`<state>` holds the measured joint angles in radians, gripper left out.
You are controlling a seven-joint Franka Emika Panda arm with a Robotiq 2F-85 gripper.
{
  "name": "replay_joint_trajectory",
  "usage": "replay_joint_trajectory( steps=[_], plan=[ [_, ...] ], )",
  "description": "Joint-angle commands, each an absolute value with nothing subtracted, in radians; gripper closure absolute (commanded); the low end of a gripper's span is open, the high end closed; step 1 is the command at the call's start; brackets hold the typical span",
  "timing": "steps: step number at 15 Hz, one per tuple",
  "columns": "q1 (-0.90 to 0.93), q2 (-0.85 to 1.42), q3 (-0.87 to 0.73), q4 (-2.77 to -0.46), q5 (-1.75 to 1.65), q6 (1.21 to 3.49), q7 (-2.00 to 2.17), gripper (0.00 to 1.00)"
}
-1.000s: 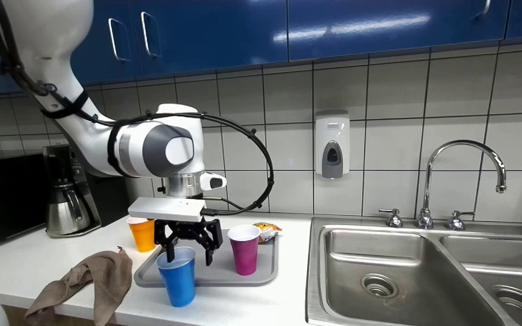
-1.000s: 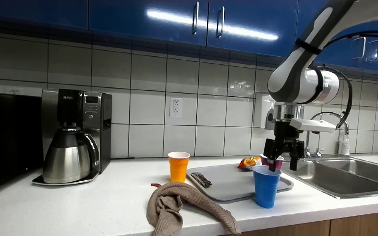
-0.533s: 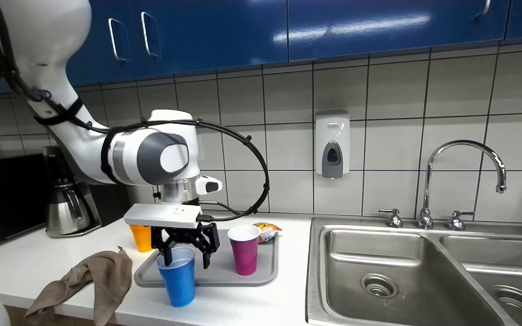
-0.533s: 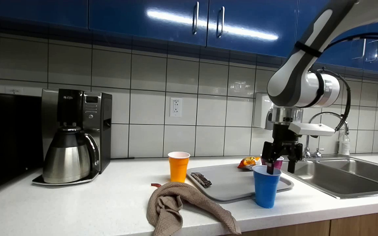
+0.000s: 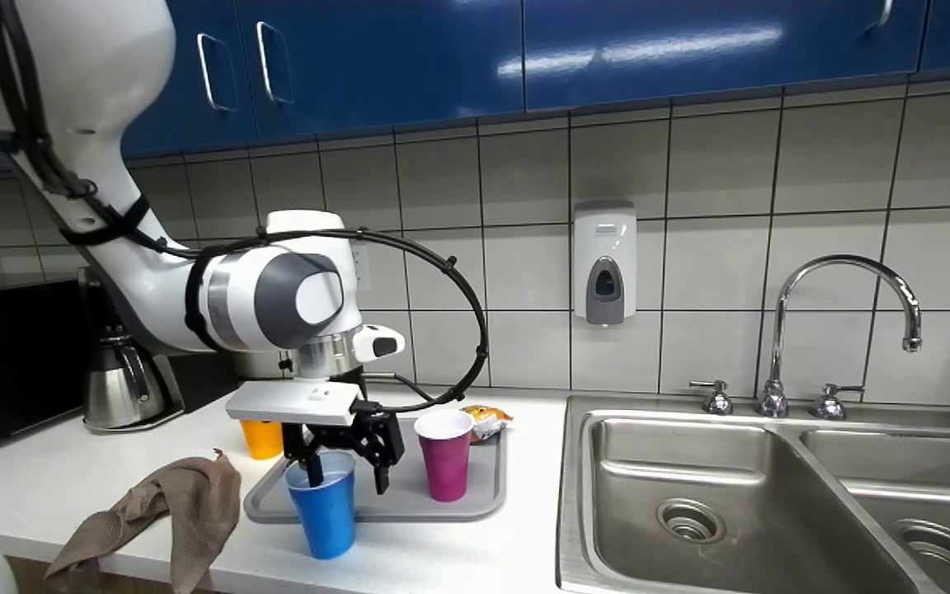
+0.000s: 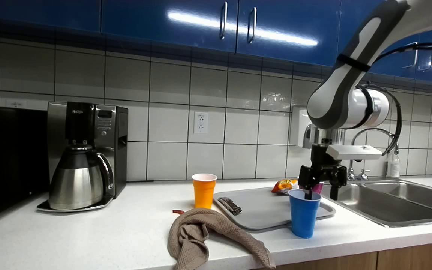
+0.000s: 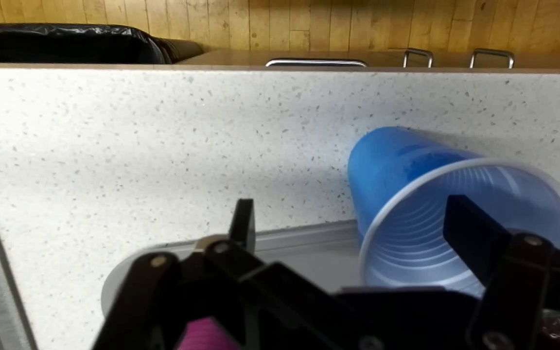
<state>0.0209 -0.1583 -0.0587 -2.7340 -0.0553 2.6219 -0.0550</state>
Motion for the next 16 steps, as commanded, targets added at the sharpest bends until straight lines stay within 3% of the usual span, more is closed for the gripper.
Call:
replay_joint_trajectory(
  steps=[1,2,4,12,13,16],
  plan=[
    [-0.016,-0.156,-0.019,-2.745,-0.142,2.644,0.057,0.00],
    [-0.012,-0.156,-0.019,-2.745,-0.144,2.640,0.063,0.25],
    [-0.006,-0.153,-0.019,-2.746,-0.146,2.635,0.057,0.32],
    [0.006,-0.131,-0.014,-2.749,-0.117,2.633,0.030,0.95],
    [0.007,-0.127,-0.015,-2.748,-0.115,2.635,0.027,1.00],
    [0.017,-0.138,-0.023,-2.744,-0.073,2.616,-0.011,0.99]
  ],
)
